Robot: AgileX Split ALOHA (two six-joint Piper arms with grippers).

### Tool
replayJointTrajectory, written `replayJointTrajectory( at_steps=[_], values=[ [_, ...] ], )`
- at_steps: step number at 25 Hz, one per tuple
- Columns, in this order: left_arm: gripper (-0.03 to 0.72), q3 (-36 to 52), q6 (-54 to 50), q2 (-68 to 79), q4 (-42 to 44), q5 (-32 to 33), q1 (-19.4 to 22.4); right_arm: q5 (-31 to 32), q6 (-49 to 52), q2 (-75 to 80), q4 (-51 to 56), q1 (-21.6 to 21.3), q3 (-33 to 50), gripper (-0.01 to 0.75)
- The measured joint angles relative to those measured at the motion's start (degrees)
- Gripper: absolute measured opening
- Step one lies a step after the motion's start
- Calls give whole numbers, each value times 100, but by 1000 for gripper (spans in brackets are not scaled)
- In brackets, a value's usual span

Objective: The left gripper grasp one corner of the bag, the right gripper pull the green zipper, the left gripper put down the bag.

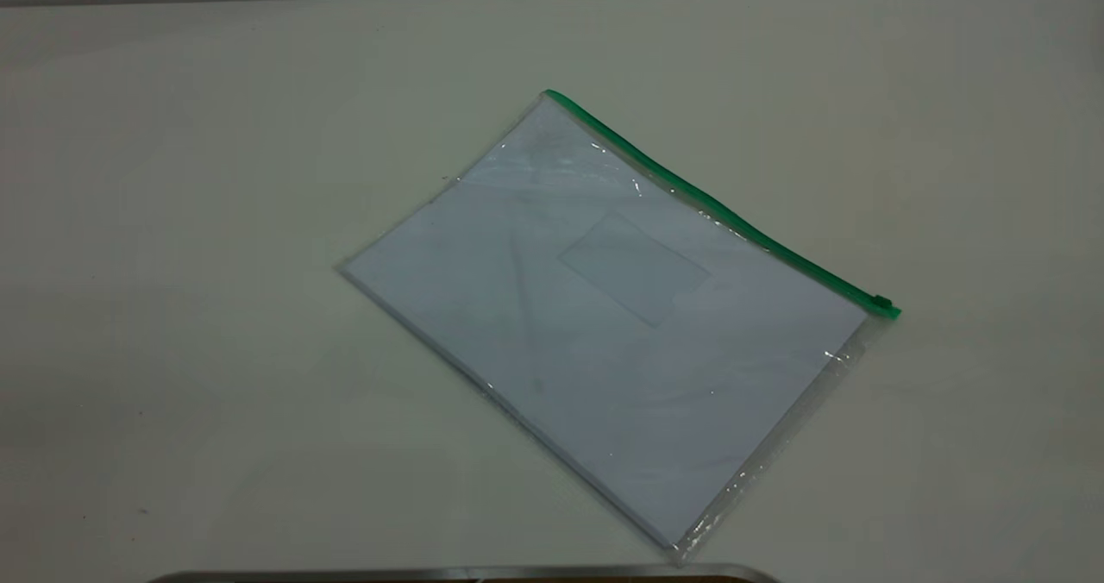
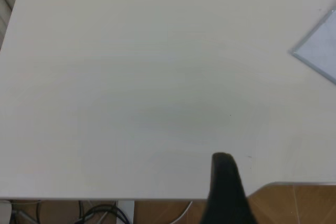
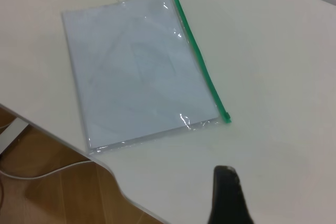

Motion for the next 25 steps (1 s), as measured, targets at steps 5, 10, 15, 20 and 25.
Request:
replayJointTrajectory(
  at_steps=[5, 10, 15, 20, 25],
  values=[
    [590, 0, 0, 0, -12, 0, 0, -5, 0, 0, 0, -456, 0, 530],
    [590, 0, 0, 0, -12, 0, 0, -5, 0, 0, 0, -1591, 0, 530],
    [590, 0, 0, 0, -12, 0, 0, -5, 86, 0, -49, -2332, 0, 530],
    [590, 0, 0, 0, -12, 0, 0, -5, 629, 0, -447, -2381, 4, 530],
    [590, 0, 0, 0, -12, 0, 0, -15, 884, 0, -643, -2381, 4, 530]
  ],
)
